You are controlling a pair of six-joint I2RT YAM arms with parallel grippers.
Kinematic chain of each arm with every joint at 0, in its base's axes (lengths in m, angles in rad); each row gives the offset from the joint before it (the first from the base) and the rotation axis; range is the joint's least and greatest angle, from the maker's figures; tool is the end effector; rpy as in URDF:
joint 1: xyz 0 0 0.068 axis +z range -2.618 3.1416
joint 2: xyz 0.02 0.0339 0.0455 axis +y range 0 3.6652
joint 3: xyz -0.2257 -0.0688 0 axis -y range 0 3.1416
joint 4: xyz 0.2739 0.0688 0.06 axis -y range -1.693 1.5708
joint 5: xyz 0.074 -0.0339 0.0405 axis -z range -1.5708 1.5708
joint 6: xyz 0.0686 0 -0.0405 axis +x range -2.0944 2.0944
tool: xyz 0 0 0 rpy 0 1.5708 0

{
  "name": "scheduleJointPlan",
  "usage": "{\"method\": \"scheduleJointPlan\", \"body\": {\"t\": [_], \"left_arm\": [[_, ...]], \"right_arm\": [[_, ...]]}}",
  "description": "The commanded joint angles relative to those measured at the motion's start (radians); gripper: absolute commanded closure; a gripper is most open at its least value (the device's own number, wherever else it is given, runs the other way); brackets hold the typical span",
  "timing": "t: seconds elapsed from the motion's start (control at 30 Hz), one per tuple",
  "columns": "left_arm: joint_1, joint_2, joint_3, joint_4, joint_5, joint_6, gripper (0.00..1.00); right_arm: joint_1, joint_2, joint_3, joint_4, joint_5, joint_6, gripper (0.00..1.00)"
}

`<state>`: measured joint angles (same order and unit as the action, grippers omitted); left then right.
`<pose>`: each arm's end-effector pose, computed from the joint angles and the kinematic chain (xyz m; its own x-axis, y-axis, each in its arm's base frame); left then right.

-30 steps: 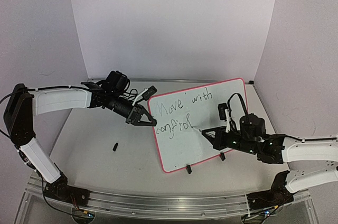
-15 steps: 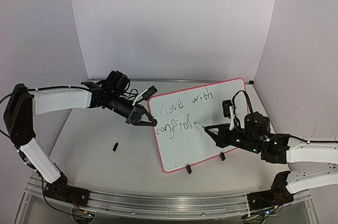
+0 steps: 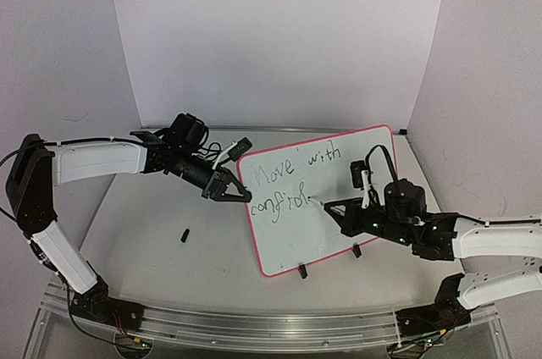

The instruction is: Write a sentence on the whiteboard

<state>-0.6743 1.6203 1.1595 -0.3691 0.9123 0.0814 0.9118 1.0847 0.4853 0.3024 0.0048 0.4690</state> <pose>0.2641 -0.2805 0.1853 -0.5095 0.4709 -0.7202 0.8433 0.1068 -0.5268 0.1906 0.2456 0.1663 -0.5159 0.0720 -0.8536 -0.6217 0.6540 0.4310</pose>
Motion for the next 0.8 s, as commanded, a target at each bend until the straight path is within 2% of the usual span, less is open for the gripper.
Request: {"method": "scheduleJointPlan", "body": {"t": [0.0,0.27,0.77], "left_arm": [[-0.035,0.012,0.022,-0.064,-0.008,0.086,1.00],[-0.035,0.009,0.022,-0.065,-0.009,0.086,1.00],[-0.036,0.009,0.022,-0.067,-0.012,0.089,1.00]], "right_arm": [[-0.002,0.014,0.033,0.001,0.095,0.006,1.00],[-0.002,-0.011,0.037,-0.016,0.146,0.000,1.00],[-0.002,0.057,0.070,0.006,0.064,-0.020,1.00]]}}
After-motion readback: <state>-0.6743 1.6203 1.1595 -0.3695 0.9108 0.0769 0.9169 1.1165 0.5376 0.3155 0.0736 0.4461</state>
